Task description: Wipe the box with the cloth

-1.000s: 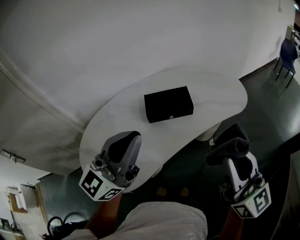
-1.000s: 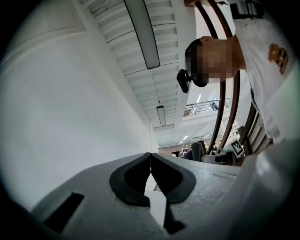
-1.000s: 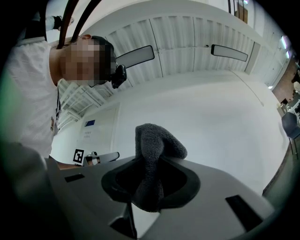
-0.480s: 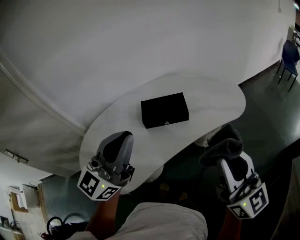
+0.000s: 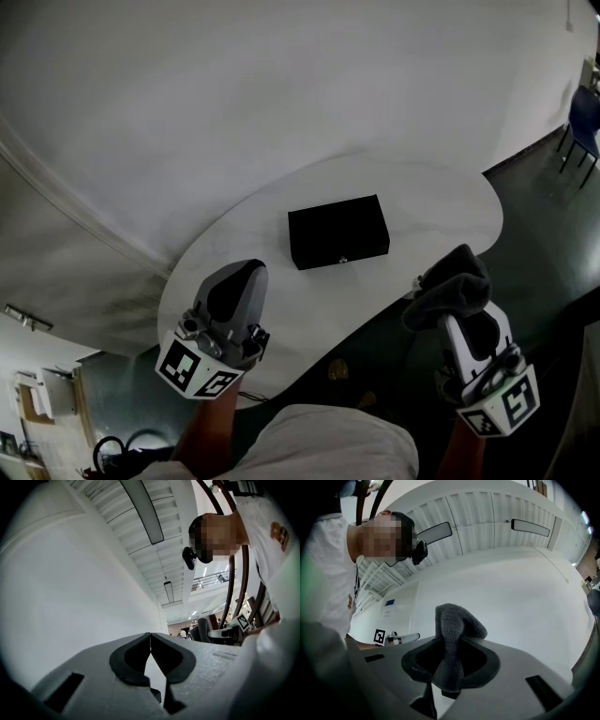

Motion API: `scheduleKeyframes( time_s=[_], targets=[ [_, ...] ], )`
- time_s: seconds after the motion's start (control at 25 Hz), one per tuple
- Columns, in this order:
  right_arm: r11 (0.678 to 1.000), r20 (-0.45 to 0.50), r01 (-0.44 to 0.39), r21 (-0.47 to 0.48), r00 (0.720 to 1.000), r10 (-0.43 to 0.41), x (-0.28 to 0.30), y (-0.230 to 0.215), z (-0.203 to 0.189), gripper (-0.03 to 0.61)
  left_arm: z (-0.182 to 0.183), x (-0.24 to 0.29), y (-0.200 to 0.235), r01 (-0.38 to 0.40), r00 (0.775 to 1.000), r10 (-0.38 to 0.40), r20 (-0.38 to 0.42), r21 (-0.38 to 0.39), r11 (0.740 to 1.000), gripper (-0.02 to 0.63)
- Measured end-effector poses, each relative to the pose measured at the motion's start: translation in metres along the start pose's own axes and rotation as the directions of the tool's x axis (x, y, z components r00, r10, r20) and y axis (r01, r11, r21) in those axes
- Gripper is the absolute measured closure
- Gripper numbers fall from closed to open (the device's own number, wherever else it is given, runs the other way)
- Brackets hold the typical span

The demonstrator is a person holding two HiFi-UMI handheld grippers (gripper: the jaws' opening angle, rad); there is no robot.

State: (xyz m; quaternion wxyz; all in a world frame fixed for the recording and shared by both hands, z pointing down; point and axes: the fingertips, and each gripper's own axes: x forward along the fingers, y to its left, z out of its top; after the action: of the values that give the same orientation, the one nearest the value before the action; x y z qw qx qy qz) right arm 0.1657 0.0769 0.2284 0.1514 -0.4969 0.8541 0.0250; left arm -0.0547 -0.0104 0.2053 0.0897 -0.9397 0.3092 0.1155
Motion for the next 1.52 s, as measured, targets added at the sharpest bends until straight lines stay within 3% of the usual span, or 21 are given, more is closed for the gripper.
scheduleKeyframes(
  time_s=[0.16,0.56,0.84,1.04,1.52],
  targets=[
    [1.000,0.002,-0.003,-0.009,1.000,0.003,0.007,-0.002,-0.002,0.489,-0.005,0.007,-0.004,0.021,1.000,-0.021,-0.001,0.002,1.000,0.598],
    [0.999,-0.109,-0.039,-0.018,0.993,0.036,0.103,-0.016,-0.038,0.489,-0.053,0.029,0.078,-0.021,0.999,0.020,-0.025,-0.030,0.999,0.597],
    [0.998,-0.142,-0.049,-0.035,0.989,0.043,0.117,-0.015,-0.039,0.489,-0.069,0.029,0.084,-0.048,0.998,0.046,-0.047,-0.027,0.998,0.598],
    [0.998,-0.199,-0.054,-0.020,0.979,0.049,0.161,-0.030,-0.064,0.489,-0.110,0.041,0.129,-0.090,0.990,0.081,-0.117,-0.075,0.993,0.597],
    [0.992,-0.257,-0.123,0.025,0.958,0.125,0.192,-0.060,-0.093,0.489,-0.176,0.054,0.145,-0.184,0.932,0.134,-0.336,-0.123,0.975,0.595]
  ],
)
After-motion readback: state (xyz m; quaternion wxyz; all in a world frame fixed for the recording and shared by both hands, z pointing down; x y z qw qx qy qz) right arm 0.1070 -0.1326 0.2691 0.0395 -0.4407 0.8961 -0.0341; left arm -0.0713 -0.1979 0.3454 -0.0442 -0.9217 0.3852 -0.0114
